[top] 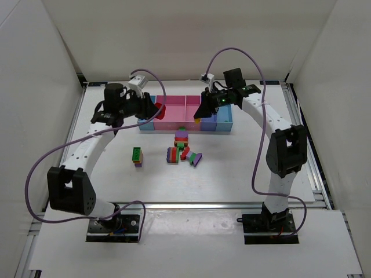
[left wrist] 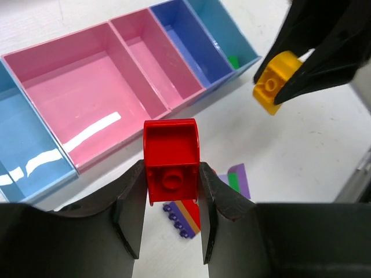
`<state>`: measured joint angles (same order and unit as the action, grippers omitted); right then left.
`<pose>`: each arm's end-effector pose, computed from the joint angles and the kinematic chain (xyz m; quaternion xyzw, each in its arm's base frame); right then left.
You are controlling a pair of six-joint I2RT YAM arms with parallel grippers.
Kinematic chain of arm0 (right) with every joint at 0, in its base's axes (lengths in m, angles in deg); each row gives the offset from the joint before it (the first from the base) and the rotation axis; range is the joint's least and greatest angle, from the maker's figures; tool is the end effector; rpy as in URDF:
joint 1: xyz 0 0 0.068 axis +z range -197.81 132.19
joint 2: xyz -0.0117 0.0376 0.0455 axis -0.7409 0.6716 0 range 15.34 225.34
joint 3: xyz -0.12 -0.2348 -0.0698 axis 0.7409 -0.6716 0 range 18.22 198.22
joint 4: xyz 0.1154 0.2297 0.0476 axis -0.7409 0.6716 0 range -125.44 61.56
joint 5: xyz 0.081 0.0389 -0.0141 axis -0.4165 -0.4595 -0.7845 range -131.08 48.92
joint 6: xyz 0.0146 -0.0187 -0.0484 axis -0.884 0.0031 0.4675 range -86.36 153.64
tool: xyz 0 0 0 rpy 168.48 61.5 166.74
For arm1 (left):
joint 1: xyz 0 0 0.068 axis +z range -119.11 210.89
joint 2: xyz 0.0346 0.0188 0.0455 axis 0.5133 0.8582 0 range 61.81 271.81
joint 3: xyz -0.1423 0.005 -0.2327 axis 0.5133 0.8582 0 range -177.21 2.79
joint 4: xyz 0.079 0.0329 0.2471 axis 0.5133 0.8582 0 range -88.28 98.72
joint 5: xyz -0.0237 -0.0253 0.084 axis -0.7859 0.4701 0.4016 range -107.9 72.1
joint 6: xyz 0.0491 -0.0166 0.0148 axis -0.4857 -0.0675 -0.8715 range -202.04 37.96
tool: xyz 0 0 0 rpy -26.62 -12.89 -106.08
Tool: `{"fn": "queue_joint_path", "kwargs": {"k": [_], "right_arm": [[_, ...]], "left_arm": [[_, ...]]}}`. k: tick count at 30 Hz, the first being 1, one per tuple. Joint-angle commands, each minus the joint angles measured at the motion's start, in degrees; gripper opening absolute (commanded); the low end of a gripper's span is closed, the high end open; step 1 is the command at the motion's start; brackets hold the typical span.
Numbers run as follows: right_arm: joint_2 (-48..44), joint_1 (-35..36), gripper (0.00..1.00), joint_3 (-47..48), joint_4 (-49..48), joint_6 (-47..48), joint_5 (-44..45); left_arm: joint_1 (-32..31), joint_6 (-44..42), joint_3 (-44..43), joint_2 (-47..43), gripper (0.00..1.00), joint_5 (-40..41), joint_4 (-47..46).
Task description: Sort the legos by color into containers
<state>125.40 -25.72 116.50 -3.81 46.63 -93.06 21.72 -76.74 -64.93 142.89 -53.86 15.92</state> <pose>0.3901 0.1886 0.3042 -0.4141 0.7350 0.4294 0.3224 0.3151 -0.0720 0.3285 0.1873 0.8075 -0.3240 0.4559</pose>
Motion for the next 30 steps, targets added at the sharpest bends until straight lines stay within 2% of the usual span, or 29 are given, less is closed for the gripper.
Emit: {"fn": "queue_joint_path", "kwargs": {"k": [1,9,12,21,30], "right_arm": [[-3.10,-0.20,0.00,-0.46,-3.77,-3.06,7.24],[-3.01,-0.73,0.00,0.42,-5.18,-5.08,15.23],[-2.75,-1.08,0.00,0.68,-5.71,-5.78,16.91],[-1.96,-2.49,0.00,1.30,-5.88,-6.23,16.83],[1.82,-2.84,0.00,4.64,-6.94,-8.24,17.01]], "left_arm": [[-1.29,-0.11,-3.72,4.15,0.10,9.25,0.31],[-1.47,-0.47,-11.72,13.40,0.10,14.68,2.24],[-1.47,-1.17,-13.74,16.21,0.10,13.91,2.07],[-2.78,-1.52,-20.60,24.03,0.10,13.20,2.68],[-4.19,-1.87,-22.01,27.99,0.12,13.73,2.77]]}}
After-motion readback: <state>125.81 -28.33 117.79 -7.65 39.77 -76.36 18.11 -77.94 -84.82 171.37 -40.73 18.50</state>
